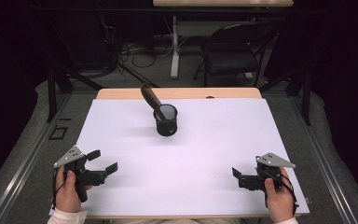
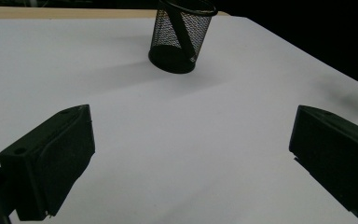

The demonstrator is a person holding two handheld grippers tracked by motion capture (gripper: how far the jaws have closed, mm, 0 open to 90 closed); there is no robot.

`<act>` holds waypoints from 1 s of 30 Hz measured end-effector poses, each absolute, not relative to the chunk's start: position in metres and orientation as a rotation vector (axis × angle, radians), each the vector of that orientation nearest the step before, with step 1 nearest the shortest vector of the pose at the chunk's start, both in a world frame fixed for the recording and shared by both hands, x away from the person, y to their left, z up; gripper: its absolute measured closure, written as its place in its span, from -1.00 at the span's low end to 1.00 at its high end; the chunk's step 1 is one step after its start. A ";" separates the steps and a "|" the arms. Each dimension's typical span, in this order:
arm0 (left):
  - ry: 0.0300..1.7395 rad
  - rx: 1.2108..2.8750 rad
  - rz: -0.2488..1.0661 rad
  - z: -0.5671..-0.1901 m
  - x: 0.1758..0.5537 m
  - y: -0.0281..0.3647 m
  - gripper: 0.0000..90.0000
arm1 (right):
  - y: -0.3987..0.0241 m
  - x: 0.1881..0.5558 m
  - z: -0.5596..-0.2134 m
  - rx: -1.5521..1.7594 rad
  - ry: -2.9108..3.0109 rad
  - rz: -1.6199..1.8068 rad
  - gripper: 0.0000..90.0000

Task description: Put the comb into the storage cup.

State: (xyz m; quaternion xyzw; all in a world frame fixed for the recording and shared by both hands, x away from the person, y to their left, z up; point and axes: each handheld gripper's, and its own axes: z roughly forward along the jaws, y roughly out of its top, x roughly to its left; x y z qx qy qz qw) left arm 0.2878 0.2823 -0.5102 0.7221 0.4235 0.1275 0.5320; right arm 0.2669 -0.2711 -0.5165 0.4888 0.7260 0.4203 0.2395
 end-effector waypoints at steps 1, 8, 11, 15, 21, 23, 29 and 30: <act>1.013 1.718 0.303 -0.511 0.288 0.283 -0.99 | -0.272 0.267 -0.517 1.343 1.984 1.152 -1.00; 1.013 1.715 0.298 -0.519 0.289 0.284 -0.99 | -0.275 0.267 -0.523 1.357 1.969 1.157 -1.00; 1.007 1.728 0.305 -0.523 0.289 0.284 -0.99 | -0.276 0.267 -0.526 1.358 1.965 1.157 -1.00; 1.005 1.743 0.305 -0.528 0.289 0.283 -0.99 | -0.277 0.267 -0.529 1.372 1.961 1.155 -1.00; 0.985 1.761 0.317 -0.531 0.288 0.280 -0.99 | -0.278 0.267 -0.535 1.381 1.956 1.151 -1.00; 0.979 1.763 0.317 -0.531 0.287 0.279 -0.99 | -0.278 0.266 -0.536 1.379 1.957 1.152 -1.00; 0.972 1.761 0.315 -0.533 0.287 0.279 -0.99 | -0.276 0.266 -0.540 1.371 1.963 1.148 -1.00; 0.973 1.760 0.314 -0.533 0.287 0.279 -0.99 | -0.275 0.266 -0.540 1.373 1.969 1.147 -1.00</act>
